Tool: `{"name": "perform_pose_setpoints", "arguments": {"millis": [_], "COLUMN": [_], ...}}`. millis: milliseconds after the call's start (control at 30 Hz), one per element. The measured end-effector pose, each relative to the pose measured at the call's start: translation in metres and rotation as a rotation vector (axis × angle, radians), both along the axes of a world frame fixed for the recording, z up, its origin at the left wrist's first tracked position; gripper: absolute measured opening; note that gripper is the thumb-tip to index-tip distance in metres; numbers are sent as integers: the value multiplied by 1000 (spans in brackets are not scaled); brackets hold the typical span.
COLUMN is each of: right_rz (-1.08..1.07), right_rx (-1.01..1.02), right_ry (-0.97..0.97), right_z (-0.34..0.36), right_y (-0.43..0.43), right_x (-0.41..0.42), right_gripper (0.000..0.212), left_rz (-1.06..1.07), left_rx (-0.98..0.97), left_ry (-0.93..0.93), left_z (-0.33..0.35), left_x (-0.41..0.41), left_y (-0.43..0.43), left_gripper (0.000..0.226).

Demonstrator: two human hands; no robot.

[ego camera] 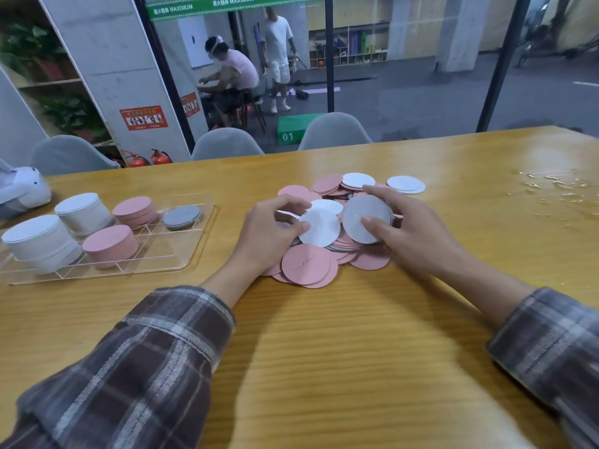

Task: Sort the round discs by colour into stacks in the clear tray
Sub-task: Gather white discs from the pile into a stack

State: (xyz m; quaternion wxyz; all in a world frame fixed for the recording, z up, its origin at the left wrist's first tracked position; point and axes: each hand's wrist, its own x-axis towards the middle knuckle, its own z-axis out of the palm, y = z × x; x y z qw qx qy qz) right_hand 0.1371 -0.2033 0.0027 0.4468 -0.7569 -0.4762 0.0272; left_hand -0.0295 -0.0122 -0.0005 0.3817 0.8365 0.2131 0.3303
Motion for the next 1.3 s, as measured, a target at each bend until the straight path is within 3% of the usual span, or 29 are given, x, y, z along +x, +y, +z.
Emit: {"name": "perform_pose_setpoints", "arguments": {"millis": [133,267,433,600,767,1000,1133,1300], "right_rz": [21,25,111,153,187,199,154,77], "right_rx": [-8,-5,-6,-10,-11,-42,-61,-18], "right_ry": [8,12,-12,-66,-73,-104,-128,-104], "right_z": [0,0,-1,0,2,4,2,3], "right_y": [1,0,4,3,3,3,3,2], "right_x": [1,2,-1,-7,-10,-15,-12,-7], "right_gripper": [48,47,41,40,41,44,55,52], "left_rz": [-137,-214,-189,-187,-170,-54,-65,-38], "left_rx": [-221,-239,-19,216,179,155,166,208], "left_ry": [-105,-59,-27,4,-59,-214,-213,-169], "left_z": [6,11,10,7,8,7,6,2], "left_x": [-4,-6,-1,2,3,13,18,21], "left_y": [0,-3,-16,-25,-27,-34,-37,-23], "left_gripper": [21,12,15,35,41,24,21,9]}}
